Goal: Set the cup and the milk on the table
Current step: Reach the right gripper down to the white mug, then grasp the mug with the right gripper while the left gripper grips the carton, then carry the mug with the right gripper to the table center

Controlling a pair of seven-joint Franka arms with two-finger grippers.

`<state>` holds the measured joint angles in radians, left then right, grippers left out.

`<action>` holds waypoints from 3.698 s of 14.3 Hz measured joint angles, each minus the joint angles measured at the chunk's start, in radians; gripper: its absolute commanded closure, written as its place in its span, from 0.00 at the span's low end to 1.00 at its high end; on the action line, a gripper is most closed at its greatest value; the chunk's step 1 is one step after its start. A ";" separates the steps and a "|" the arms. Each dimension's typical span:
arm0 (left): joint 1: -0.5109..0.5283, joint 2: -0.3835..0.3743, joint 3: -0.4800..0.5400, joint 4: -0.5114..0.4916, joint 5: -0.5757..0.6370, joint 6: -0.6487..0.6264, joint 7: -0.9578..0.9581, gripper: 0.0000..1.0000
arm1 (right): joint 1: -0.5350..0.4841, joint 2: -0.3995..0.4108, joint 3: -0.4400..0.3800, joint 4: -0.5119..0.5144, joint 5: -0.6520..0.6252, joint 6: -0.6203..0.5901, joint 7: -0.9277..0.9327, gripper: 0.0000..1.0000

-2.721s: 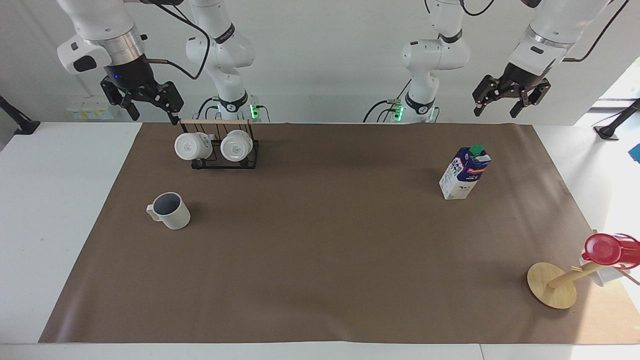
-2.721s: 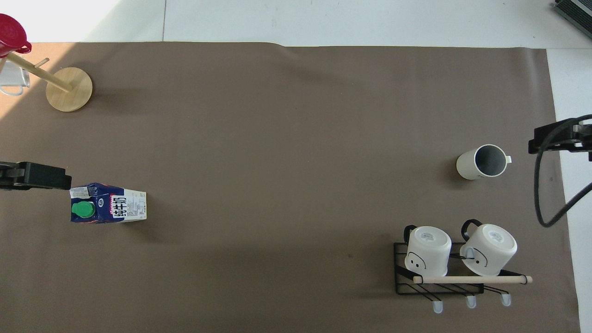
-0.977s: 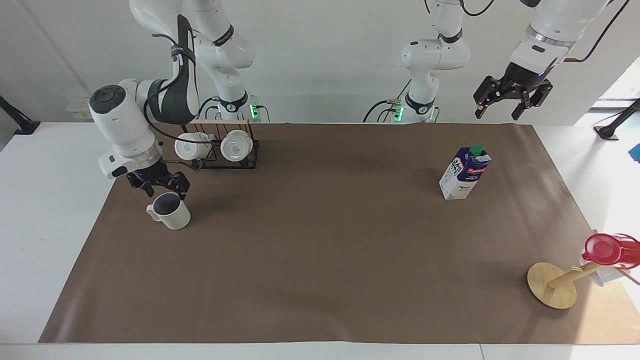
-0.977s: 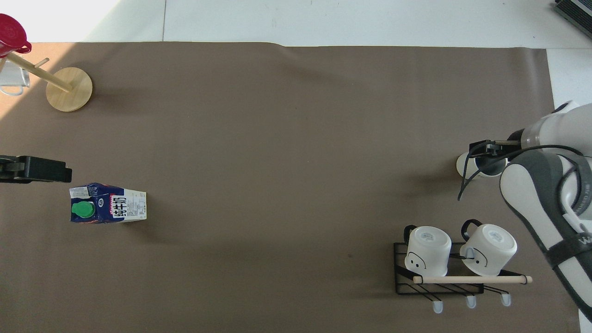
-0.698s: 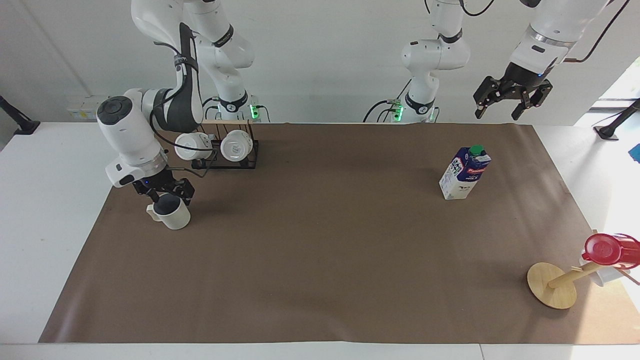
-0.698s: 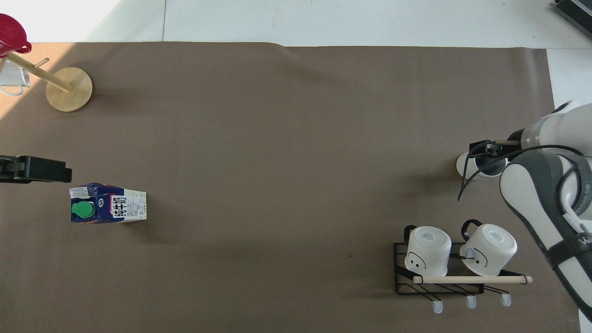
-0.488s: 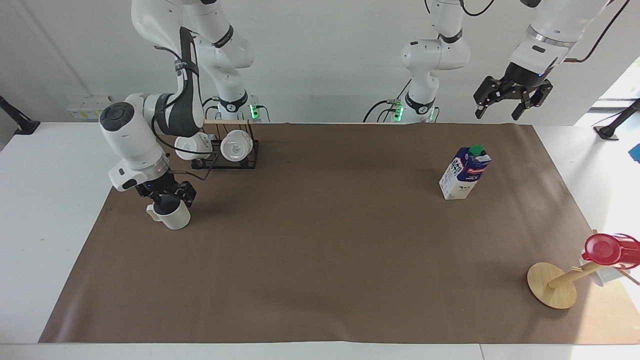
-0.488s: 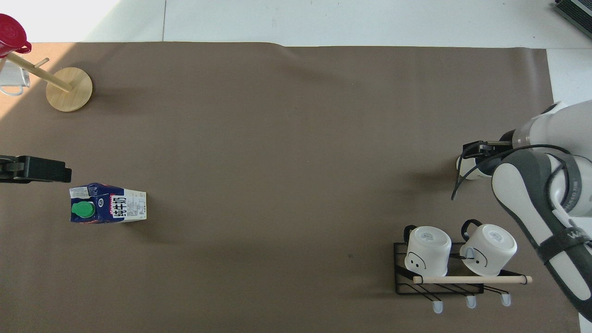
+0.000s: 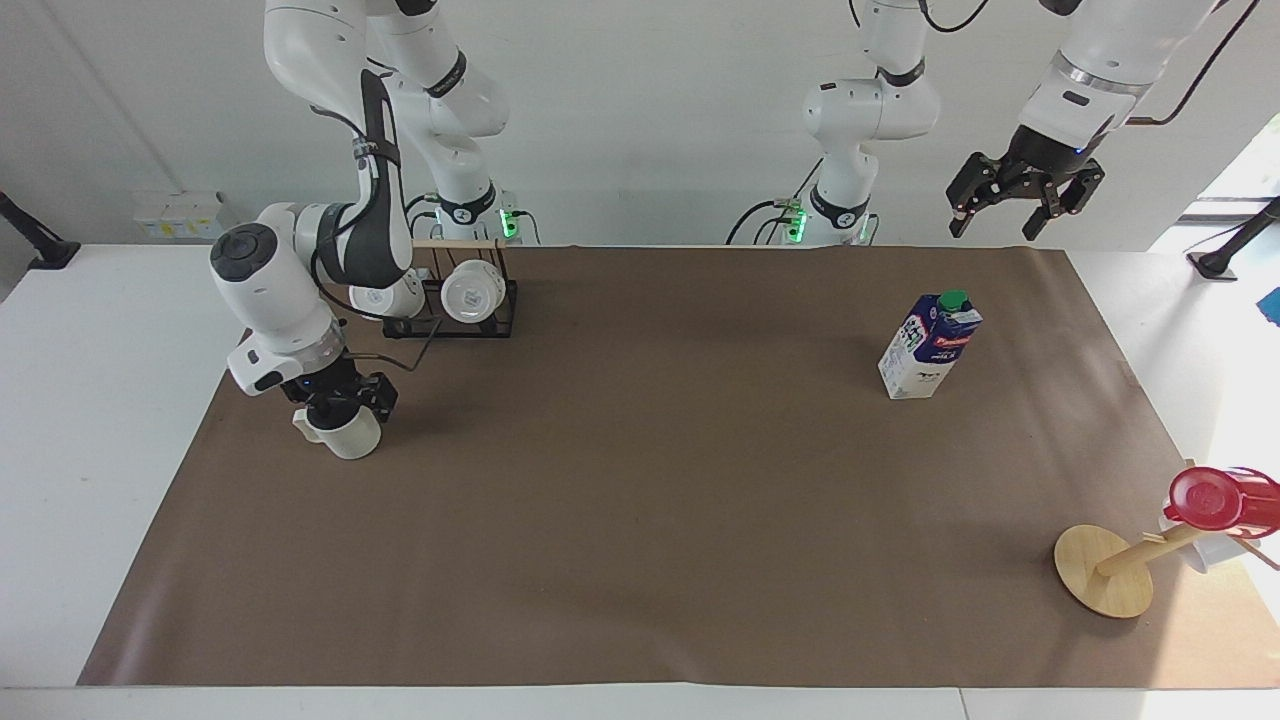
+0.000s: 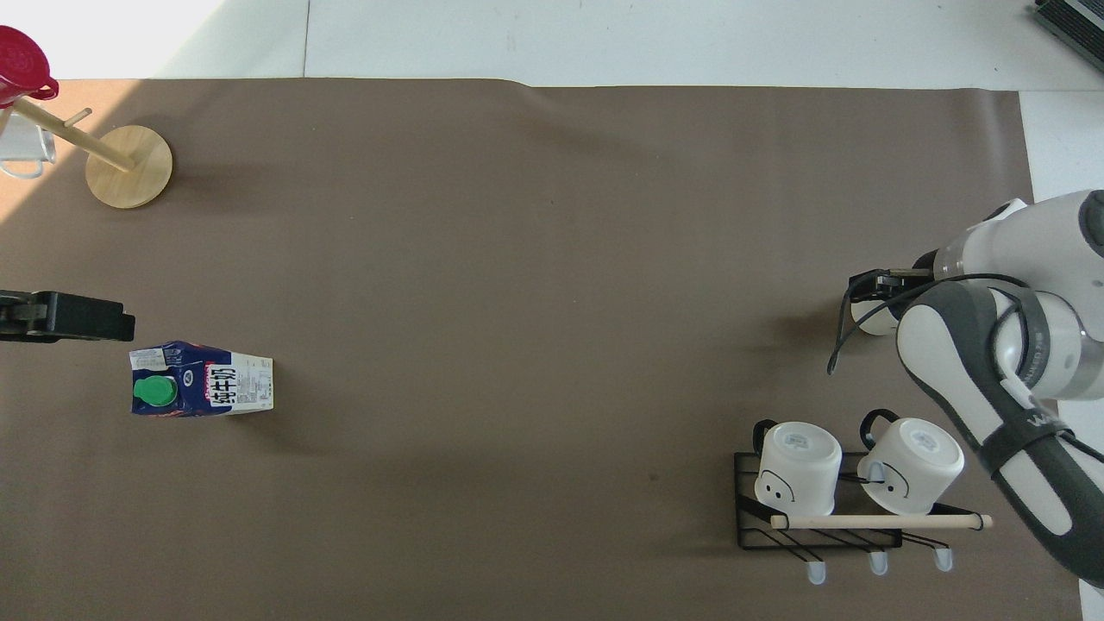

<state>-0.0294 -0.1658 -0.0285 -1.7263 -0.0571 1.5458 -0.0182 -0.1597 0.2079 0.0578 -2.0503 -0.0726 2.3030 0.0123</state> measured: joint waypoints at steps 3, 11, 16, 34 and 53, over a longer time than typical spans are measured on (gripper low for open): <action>0.018 -0.030 0.004 -0.066 0.000 0.033 0.007 0.00 | 0.000 0.000 0.000 -0.001 -0.001 0.000 0.000 0.85; 0.024 -0.059 0.004 -0.203 0.000 0.140 0.012 0.00 | 0.000 -0.004 0.001 -0.017 -0.002 0.000 0.000 1.00; 0.024 -0.060 0.004 -0.254 0.000 0.205 0.026 0.00 | 0.044 -0.042 0.006 0.037 -0.002 -0.074 0.034 1.00; 0.063 -0.089 0.004 -0.465 0.002 0.445 0.232 0.00 | 0.587 0.032 0.015 0.295 0.003 -0.202 0.703 1.00; 0.061 -0.089 -0.008 -0.570 0.002 0.567 0.236 0.00 | 0.780 0.194 0.011 0.309 0.000 -0.187 0.905 0.85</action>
<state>0.0318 -0.2552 -0.0366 -2.2968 -0.0550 2.1124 0.2179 0.6208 0.4020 0.0685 -1.7410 -0.0724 2.1164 0.9171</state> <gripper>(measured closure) 0.000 0.960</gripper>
